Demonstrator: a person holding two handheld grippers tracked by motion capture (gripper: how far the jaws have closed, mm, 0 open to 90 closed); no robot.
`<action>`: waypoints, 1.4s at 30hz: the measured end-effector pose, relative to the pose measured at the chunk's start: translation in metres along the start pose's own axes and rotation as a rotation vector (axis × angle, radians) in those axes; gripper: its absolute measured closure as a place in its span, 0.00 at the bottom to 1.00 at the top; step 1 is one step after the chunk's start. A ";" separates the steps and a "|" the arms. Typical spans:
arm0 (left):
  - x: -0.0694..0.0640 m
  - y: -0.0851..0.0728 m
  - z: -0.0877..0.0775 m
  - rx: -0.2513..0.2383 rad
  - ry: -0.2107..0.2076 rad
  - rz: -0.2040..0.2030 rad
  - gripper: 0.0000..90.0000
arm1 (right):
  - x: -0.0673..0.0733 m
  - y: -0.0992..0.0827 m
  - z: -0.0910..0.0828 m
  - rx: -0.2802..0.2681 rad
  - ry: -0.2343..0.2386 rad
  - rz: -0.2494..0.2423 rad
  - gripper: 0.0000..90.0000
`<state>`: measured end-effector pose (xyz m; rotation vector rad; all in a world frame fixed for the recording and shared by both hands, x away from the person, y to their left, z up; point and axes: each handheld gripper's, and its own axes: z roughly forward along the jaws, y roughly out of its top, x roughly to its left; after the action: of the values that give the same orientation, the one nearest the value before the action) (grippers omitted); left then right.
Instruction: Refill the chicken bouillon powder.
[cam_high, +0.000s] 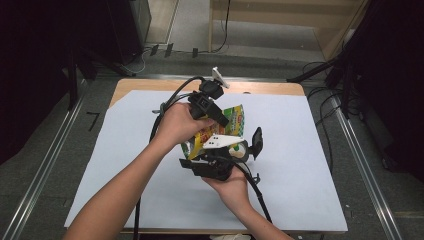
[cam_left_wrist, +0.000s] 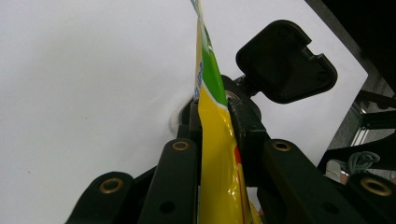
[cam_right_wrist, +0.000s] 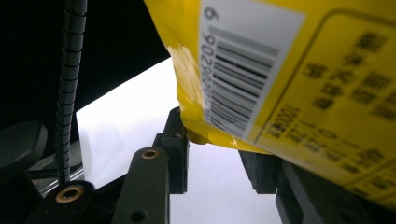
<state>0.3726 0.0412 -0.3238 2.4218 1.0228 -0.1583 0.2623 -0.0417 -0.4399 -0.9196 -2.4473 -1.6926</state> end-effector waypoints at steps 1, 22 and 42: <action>0.000 0.000 0.000 -0.001 -0.001 -0.002 0.90 | 0.000 0.000 0.000 0.001 0.001 0.000 0.74; 0.004 -0.004 0.000 -0.006 -0.007 -0.013 0.90 | 0.002 0.000 0.001 0.016 0.004 -0.010 0.74; 0.005 -0.011 -0.008 -0.025 -0.003 -0.028 0.90 | 0.006 0.003 0.005 0.019 0.023 -0.023 0.74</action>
<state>0.3682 0.0547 -0.3231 2.3843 1.0519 -0.1582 0.2603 -0.0334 -0.4373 -0.8677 -2.4644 -1.6749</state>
